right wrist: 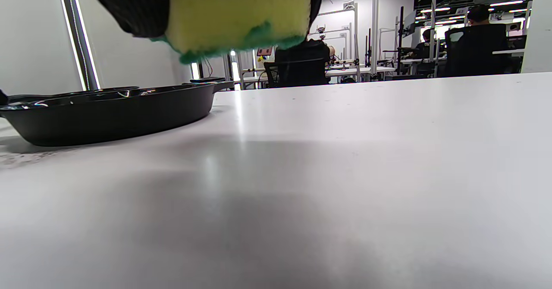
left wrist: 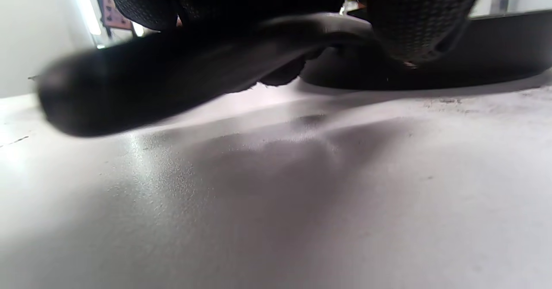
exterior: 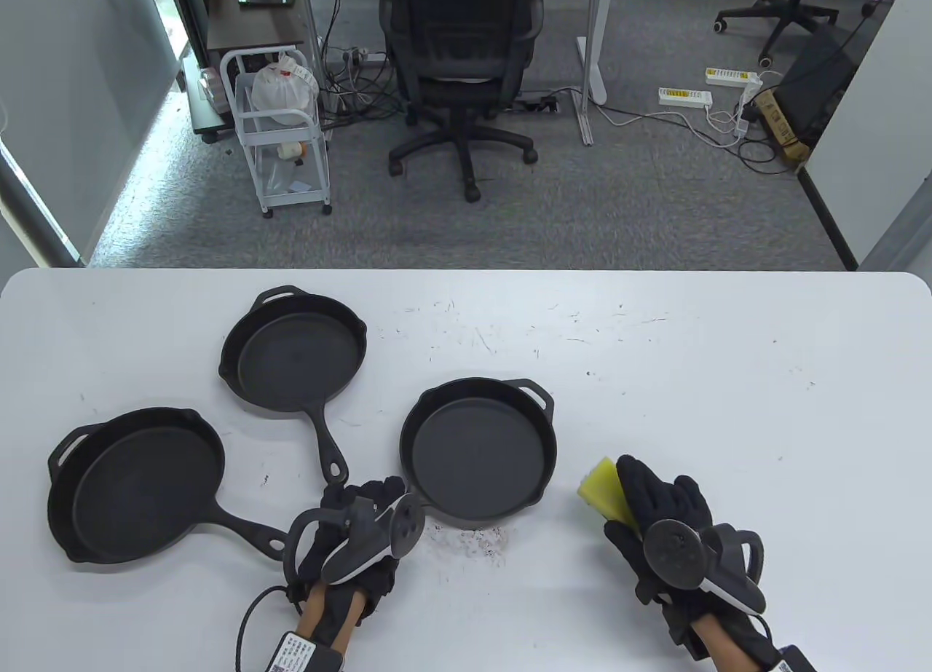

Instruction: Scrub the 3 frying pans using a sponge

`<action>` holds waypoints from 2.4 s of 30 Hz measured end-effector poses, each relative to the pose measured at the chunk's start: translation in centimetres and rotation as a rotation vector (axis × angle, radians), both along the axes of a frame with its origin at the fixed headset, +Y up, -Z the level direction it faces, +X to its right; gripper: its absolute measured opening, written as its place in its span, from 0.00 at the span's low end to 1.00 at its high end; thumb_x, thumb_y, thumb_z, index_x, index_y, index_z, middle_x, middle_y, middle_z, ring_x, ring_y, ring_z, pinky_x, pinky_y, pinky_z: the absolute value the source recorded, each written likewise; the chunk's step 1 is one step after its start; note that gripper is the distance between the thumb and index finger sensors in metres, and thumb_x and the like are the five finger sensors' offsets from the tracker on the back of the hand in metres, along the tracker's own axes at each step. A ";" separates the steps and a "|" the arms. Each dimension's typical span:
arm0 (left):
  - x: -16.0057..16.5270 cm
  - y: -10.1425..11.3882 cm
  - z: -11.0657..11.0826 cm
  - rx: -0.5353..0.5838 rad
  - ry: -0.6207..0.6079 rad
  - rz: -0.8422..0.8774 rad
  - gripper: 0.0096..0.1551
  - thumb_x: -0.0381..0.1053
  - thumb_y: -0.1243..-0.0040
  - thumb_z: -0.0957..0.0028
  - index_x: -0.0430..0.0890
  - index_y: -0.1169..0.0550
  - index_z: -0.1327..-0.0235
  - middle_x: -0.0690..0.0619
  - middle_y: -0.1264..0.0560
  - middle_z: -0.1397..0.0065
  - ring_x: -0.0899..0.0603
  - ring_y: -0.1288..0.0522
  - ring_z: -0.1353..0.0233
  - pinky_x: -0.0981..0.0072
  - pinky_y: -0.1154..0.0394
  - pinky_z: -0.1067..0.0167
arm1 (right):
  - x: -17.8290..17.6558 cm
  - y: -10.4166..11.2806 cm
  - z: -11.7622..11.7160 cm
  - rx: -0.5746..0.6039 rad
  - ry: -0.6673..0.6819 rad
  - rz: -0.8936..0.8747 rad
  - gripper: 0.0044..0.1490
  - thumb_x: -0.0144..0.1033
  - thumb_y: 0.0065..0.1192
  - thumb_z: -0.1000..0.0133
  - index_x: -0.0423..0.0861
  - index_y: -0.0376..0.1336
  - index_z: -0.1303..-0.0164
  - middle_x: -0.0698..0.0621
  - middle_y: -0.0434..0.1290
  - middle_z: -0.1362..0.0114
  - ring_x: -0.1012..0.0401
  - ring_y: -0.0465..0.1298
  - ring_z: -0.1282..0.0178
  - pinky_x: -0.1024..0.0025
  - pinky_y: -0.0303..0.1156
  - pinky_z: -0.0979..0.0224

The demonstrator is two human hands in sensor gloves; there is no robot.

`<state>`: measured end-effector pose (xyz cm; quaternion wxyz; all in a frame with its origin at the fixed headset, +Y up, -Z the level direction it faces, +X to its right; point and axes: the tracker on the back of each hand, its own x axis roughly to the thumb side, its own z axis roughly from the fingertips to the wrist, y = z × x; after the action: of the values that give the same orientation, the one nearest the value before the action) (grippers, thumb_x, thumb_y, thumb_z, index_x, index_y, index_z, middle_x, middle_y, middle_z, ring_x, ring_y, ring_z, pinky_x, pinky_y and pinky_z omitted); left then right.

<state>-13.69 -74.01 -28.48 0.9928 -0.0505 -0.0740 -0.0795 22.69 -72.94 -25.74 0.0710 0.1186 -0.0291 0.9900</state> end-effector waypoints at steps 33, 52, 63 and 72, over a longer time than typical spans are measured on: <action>4.2 5.3 2.1 0.369 0.014 0.311 0.36 0.51 0.34 0.55 0.47 0.24 0.29 0.47 0.19 0.36 0.42 0.19 0.41 0.39 0.22 0.36 | 1.0 2.4 2.0 0.190 0.003 -0.113 0.55 0.55 0.66 0.51 0.54 0.42 0.21 0.50 0.60 0.17 0.52 0.72 0.25 0.41 0.56 0.19; 7.1 3.5 4.8 0.390 -0.176 0.352 0.36 0.51 0.31 0.57 0.47 0.22 0.31 0.47 0.19 0.36 0.42 0.18 0.42 0.39 0.22 0.37 | -5.0 1.1 1.8 0.148 0.088 0.314 0.44 0.49 0.70 0.53 0.58 0.56 0.25 0.53 0.64 0.17 0.52 0.71 0.25 0.40 0.54 0.18; 7.4 3.8 5.5 0.368 -0.207 0.385 0.36 0.51 0.30 0.58 0.46 0.20 0.32 0.46 0.18 0.38 0.42 0.17 0.43 0.39 0.21 0.37 | -6.9 3.6 -2.5 0.315 -0.093 0.332 0.47 0.50 0.63 0.50 0.61 0.45 0.22 0.53 0.58 0.15 0.53 0.67 0.18 0.41 0.51 0.17; 7.0 3.1 4.7 0.383 -0.130 0.374 0.35 0.51 0.31 0.57 0.46 0.21 0.32 0.45 0.18 0.37 0.42 0.18 0.43 0.38 0.22 0.37 | -4.0 1.0 -0.9 0.197 -0.099 0.373 0.47 0.50 0.70 0.53 0.59 0.53 0.23 0.53 0.66 0.19 0.53 0.73 0.27 0.40 0.53 0.18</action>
<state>-6.70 -70.89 -23.75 0.9749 0.1577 -0.1290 0.0895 18.64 -71.93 -26.68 -0.1270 0.0797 -0.1068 0.9829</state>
